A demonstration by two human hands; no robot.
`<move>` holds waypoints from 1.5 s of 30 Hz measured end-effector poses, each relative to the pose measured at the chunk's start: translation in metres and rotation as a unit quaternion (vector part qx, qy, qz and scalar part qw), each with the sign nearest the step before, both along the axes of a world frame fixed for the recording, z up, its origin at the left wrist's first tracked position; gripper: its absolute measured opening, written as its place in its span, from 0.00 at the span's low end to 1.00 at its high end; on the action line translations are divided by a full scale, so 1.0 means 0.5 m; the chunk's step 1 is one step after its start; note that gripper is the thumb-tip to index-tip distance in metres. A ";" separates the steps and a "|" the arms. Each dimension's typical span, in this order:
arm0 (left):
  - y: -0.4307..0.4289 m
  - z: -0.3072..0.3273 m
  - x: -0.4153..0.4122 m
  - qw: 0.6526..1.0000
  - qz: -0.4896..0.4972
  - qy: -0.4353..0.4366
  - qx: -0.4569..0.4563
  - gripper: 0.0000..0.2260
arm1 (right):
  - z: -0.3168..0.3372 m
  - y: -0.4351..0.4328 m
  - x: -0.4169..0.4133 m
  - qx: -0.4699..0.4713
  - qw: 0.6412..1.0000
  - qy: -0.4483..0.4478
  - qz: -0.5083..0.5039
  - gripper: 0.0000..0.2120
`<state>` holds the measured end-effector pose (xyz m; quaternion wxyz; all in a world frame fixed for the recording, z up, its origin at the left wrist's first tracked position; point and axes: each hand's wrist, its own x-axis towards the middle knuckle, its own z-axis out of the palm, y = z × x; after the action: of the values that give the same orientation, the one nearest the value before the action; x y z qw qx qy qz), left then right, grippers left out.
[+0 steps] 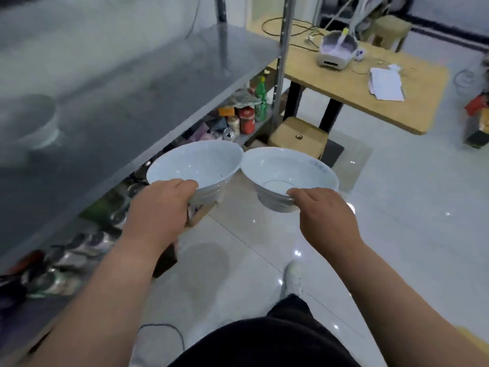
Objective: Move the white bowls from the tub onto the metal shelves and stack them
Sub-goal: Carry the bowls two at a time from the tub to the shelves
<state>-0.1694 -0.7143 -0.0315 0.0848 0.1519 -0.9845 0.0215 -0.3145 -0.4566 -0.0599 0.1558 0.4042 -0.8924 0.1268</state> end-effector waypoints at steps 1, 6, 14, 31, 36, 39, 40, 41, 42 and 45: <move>-0.017 0.004 -0.002 1.000 0.030 0.000 -0.003 0.06 | -0.001 -0.032 -0.030 -0.003 1.000 0.002 0.025 0.22; -0.083 0.035 -0.046 0.989 0.141 0.033 -0.019 0.12 | 0.010 -0.182 -0.180 -0.019 0.989 0.024 0.143 0.22; -0.155 0.028 -0.119 0.935 0.347 0.065 -0.009 0.13 | 0.014 -0.402 -0.382 -0.019 0.946 0.023 0.323 0.25; -0.335 -0.099 -0.146 0.921 0.387 0.017 0.049 0.18 | -0.040 -0.704 -0.438 0.029 0.923 0.077 0.375 0.24; -0.368 -0.137 -0.150 0.929 0.365 0.039 0.035 0.19 | -0.075 -0.733 -0.452 0.003 0.925 0.058 0.376 0.25; -0.392 -0.159 -0.163 0.938 0.342 0.029 0.037 0.20 | -0.101 -0.753 -0.466 0.028 0.929 0.047 0.367 0.26; -0.400 -0.168 -0.169 0.943 0.330 0.035 0.039 0.22 | -0.109 -0.762 -0.475 0.038 0.929 0.045 0.365 0.26; -0.407 -0.176 -0.175 0.947 0.317 0.042 0.039 0.23 | -0.117 -0.772 -0.486 0.044 0.929 0.042 0.366 0.26; -0.412 -0.182 -0.183 0.949 0.308 0.047 0.041 0.24 | -0.126 -0.782 -0.499 0.047 0.927 0.040 0.370 0.26; -0.441 -0.191 -0.214 0.949 0.307 0.058 0.047 0.25 | -0.142 -0.820 -0.536 0.048 0.922 0.033 0.382 0.26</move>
<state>-0.2763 -0.9349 -0.1269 0.1238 0.4513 -0.8837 -0.0084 -0.5823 -0.8666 -0.1309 0.1053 0.7252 -0.6698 0.1200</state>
